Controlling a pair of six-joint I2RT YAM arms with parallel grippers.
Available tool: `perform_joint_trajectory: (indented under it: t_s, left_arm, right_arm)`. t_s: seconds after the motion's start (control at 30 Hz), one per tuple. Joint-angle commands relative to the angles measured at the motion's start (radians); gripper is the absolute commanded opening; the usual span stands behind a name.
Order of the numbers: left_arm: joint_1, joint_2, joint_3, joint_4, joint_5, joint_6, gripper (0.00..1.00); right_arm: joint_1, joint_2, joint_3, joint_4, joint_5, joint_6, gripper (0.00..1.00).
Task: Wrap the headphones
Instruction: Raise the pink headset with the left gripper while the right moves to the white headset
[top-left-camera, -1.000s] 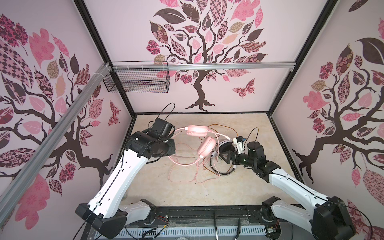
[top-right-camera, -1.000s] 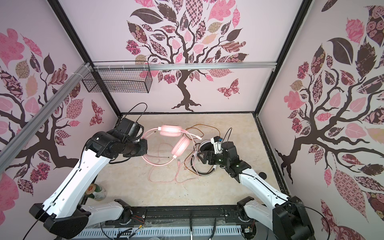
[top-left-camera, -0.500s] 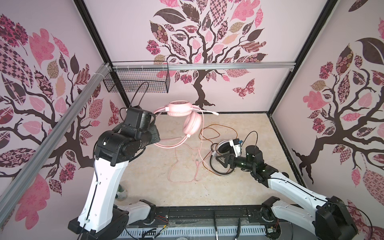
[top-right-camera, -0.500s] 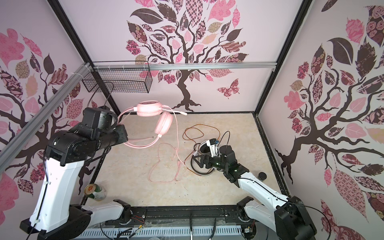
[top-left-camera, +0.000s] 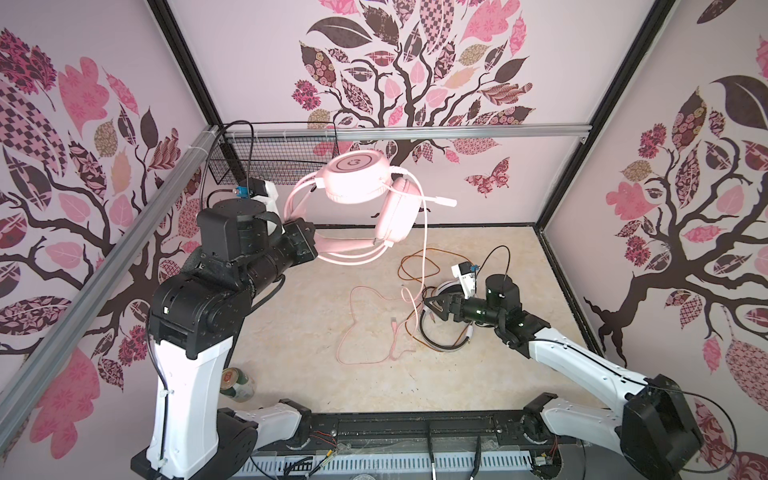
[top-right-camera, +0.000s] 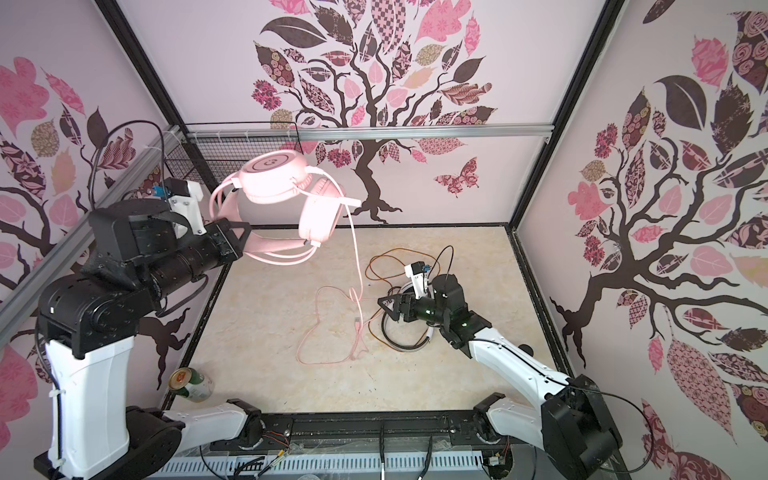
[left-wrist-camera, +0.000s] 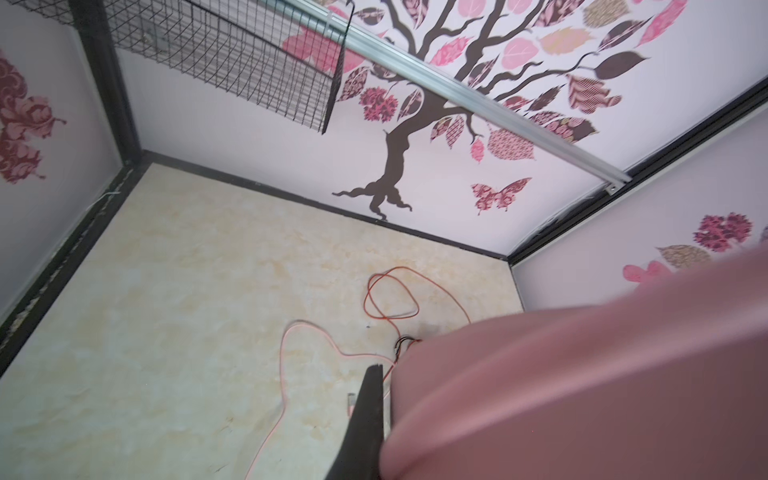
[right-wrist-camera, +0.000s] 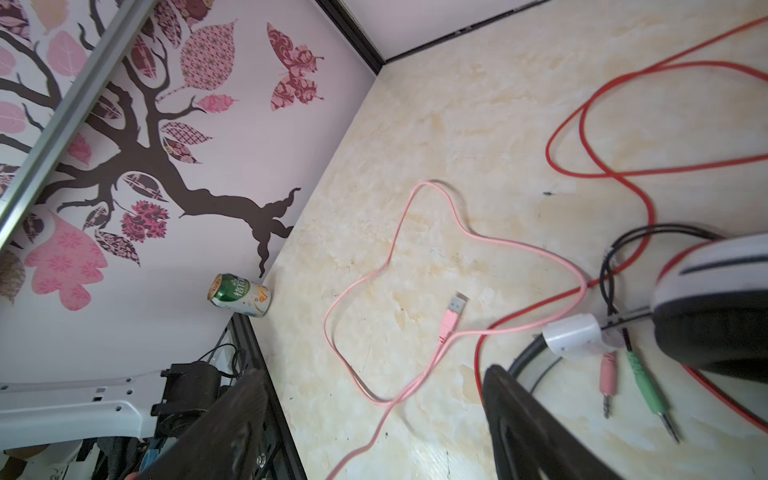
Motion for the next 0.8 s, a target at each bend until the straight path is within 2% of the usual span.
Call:
perform_joint_trajectory:
  t_s: [0.0, 0.1, 0.23, 0.43, 0.53, 0.77]
  left_arm:
    - [0.001, 0.025, 0.054, 0.110, 0.080, -0.056, 0.00]
    - [0.001, 0.042, 0.091, 0.111, 0.075, -0.058, 0.00]
    - [0.001, 0.107, 0.228, 0.080, 0.074, -0.055, 0.00]
    - [0.003, 0.169, 0.302, 0.127, 0.125, -0.101, 0.00]
    - [0.003, 0.191, 0.315, 0.138, 0.147, -0.115, 0.00]
    - [0.003, 0.179, 0.263, 0.176, 0.162, -0.137, 0.00]
  right_arm:
    - [0.007, 0.010, 0.055, 0.046, -0.047, 0.026, 0.84]
    - [0.008, 0.002, 0.051, 0.102, -0.073, 0.063, 0.85]
    - [0.009, -0.003, 0.040, 0.155, -0.128, 0.100, 0.84]
    - [0.039, -0.020, 0.061, 0.182, -0.230, 0.080, 0.84]
    - [0.053, -0.035, 0.074, 0.227, -0.280, 0.098, 0.84]
    - [0.075, -0.014, 0.072, 0.408, -0.373, 0.223, 0.81]
